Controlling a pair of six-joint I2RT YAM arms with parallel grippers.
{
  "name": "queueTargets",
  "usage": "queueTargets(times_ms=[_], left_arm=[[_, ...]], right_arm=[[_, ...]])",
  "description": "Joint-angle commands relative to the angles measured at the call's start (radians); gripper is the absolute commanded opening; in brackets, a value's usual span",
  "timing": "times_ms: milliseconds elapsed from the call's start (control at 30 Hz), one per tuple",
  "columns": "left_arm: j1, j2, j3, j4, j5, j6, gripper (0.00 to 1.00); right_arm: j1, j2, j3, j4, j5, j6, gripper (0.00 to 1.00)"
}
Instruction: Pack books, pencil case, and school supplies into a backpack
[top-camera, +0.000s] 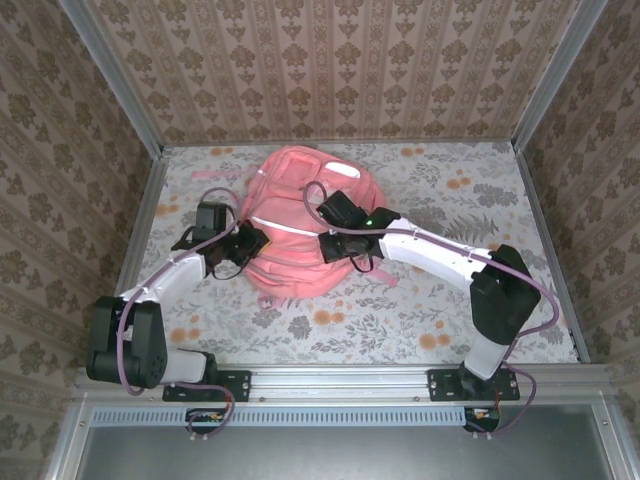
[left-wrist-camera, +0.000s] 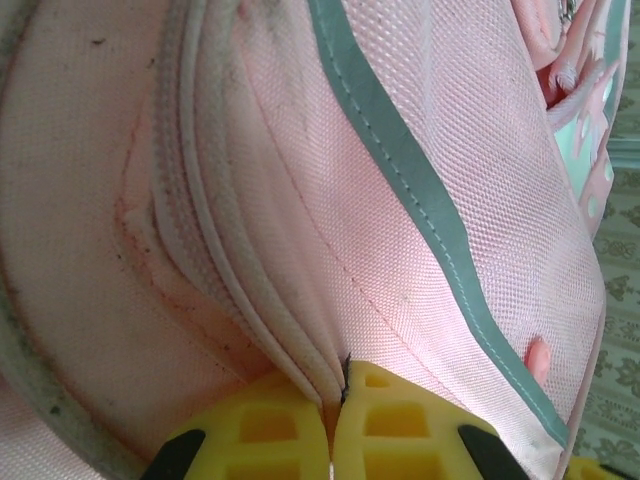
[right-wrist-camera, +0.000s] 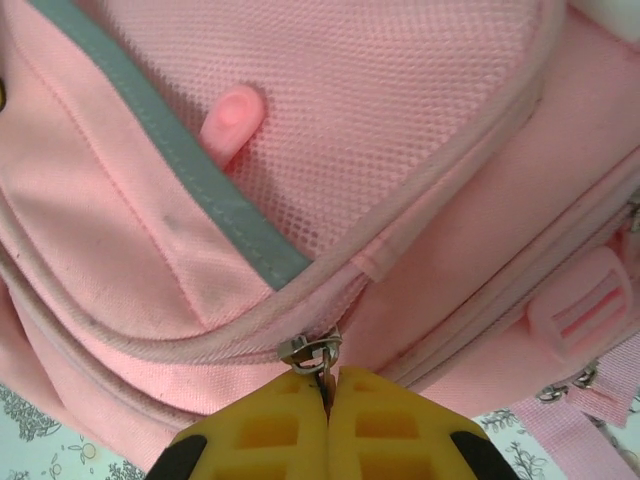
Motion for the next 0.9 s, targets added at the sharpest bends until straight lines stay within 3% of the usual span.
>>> queueTargets(times_ms=[0,167,200,300,333,567,633,700,767,867], left_arm=[[0.007,-0.006,0.014,-0.031,-0.010,0.115,0.00],[0.001,-0.017,0.042,-0.070,0.036,0.170,0.00],[0.001,-0.022,0.051,-0.081,0.047,0.183,0.05],[0.005,-0.049,0.083,-0.143,0.035,0.216,0.50],[0.009,-0.063,0.096,-0.169,0.018,0.228,0.58],[0.058,-0.152,0.175,-0.315,-0.218,0.350,0.82],[0.067,-0.177,0.189,-0.324,-0.293,0.389,0.89],[0.073,-0.203,0.191,-0.309,-0.383,0.425,0.96],[0.078,-0.230,0.188,-0.286,-0.476,0.456,1.00],[0.086,-0.268,0.153,-0.212,-0.629,0.493,1.00]], right_arm=[[-0.050,0.014,0.067,-0.125,0.157,0.085,0.00],[-0.077,0.005,0.071,-0.132,0.118,0.138,0.00],[-0.083,-0.008,0.062,-0.132,0.112,0.137,0.00],[-0.107,-0.065,0.014,-0.132,0.113,0.123,0.00],[-0.123,-0.090,-0.007,-0.131,0.111,0.121,0.00],[-0.163,-0.260,-0.226,-0.040,0.097,0.154,0.00],[-0.163,-0.310,-0.264,-0.021,0.127,0.165,0.25],[-0.163,-0.387,-0.287,-0.009,0.217,0.166,0.63],[-0.171,-0.450,-0.300,0.005,0.309,0.142,0.81],[-0.201,-0.524,-0.315,0.022,0.460,0.097,0.98]])
